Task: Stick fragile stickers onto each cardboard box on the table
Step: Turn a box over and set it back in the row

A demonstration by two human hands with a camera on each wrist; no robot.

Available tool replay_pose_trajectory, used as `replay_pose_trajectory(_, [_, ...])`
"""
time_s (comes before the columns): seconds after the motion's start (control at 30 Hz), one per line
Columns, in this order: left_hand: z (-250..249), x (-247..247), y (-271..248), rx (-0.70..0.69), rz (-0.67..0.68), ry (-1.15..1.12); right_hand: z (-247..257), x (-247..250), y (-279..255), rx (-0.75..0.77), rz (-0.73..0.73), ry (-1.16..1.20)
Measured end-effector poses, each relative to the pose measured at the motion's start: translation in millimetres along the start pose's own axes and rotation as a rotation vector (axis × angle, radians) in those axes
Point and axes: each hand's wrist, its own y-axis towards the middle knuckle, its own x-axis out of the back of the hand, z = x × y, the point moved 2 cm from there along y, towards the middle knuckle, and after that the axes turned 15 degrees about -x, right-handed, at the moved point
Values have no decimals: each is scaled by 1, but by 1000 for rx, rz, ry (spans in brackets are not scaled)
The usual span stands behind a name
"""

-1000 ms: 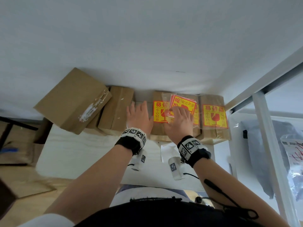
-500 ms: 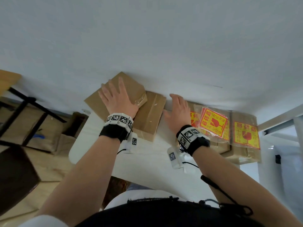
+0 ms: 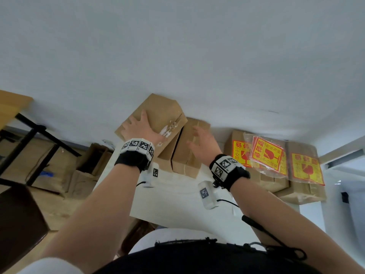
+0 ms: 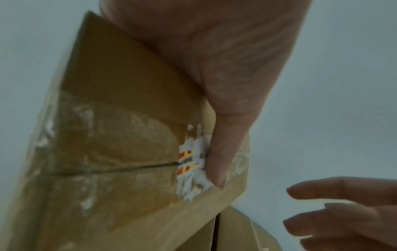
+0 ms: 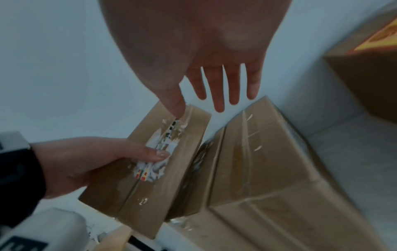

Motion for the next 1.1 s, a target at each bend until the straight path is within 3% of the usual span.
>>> replay_pose_trajectory(0.2, [9, 4, -6, -5, 12, -154, 36, -17, -4, -62, 312, 287])
replay_pose_trajectory(0.3, [11, 10, -15, -34, -23, -167, 47, -27, -3, -88, 349, 401])
replay_pose_trajectory(0.43, [14, 25, -21, -87, -110, -266, 46, -31, -6, -72, 285, 471])
replay_pose_trajectory(0.6, [-1, 53, -37, -158, -261, -453, 53, -6, -17, 108, 115, 600])
replay_pose_trajectory(0.7, [-18, 72, -46, -201, -359, -443, 60, 17, -26, 226, 99, 586])
replay_pose_trajectory(0.87, [-39, 94, -58, -212, -440, -439, 59, 42, -34, 291, 77, 613])
replay_pose_trajectory(1.0, [-52, 79, -57, -203, -445, -804, 37, 59, -29, 140, -131, 558])
replay_pose_trajectory(1.1, [-62, 55, -59, -220, -363, -927, 7, 66, -28, -80, -73, 617])
